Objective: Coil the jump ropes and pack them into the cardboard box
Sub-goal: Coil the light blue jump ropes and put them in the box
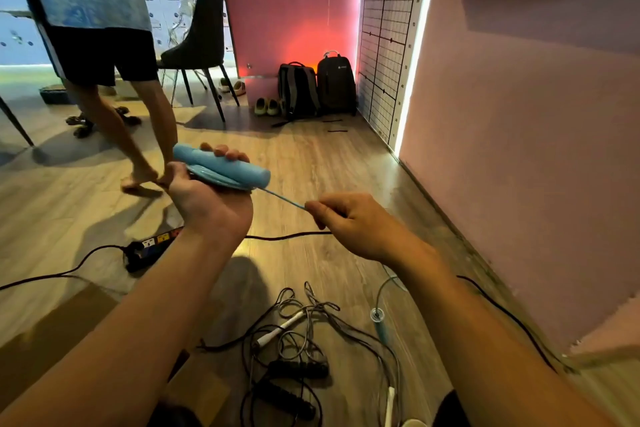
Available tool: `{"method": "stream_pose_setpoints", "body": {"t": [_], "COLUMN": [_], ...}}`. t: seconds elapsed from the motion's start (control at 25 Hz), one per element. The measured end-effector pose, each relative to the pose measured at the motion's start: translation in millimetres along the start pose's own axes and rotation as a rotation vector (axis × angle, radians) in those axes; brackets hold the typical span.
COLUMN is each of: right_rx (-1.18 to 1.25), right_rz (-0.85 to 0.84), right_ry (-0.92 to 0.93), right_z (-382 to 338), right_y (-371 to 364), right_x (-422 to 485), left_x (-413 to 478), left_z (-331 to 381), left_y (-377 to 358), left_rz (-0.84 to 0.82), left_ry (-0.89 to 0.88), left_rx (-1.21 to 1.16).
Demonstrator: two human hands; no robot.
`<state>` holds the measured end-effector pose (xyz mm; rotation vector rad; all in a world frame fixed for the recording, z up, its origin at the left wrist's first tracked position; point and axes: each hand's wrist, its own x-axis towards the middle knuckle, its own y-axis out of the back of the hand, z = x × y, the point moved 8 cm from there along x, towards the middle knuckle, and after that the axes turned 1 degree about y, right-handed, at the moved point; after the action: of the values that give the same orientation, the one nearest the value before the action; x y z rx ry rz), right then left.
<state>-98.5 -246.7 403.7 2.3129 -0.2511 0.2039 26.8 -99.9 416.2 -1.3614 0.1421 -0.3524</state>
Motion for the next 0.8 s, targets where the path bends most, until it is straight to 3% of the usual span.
{"method": "stream_pose_setpoints", "body": {"t": [0.12,0.2,0.32,0.4,0.48,0.56,0.68,0.8], "right_rx": [-0.038,-0.071,-0.036,0.008,0.018,-0.006,-0.013,-0.004], "right_rz": [-0.063,-0.100,-0.114,-0.079,0.002,0.135,0.245,0.343], "right_ry": [0.005,0.026,0.074,0.081,0.091,0.120,0.124,0.122], "right_z": [-4,-7,-15,-17,-18,-18,-11,-5], "right_y": [-4,-7,-6,1,12,24,32,42], "right_x": [-3,-4,-6,-8,-10,-11,-10,-11], "left_x": [18,25,25,19,7,-12,-39,-55], "left_z": [21,28,27,9,-25,-56,-78,-82], "left_y": [33,48,44,29,25,33,35,17], "left_rz": [0.245,0.310,0.189,-0.083,-0.405,-0.596,-0.690,-0.722], "left_ry": [-0.142,-0.198,-0.230,-0.224,-0.053,0.277,0.622,0.724], "left_rx": [0.085,0.229,0.767,1.204,1.488,1.611,1.621,1.524]}}
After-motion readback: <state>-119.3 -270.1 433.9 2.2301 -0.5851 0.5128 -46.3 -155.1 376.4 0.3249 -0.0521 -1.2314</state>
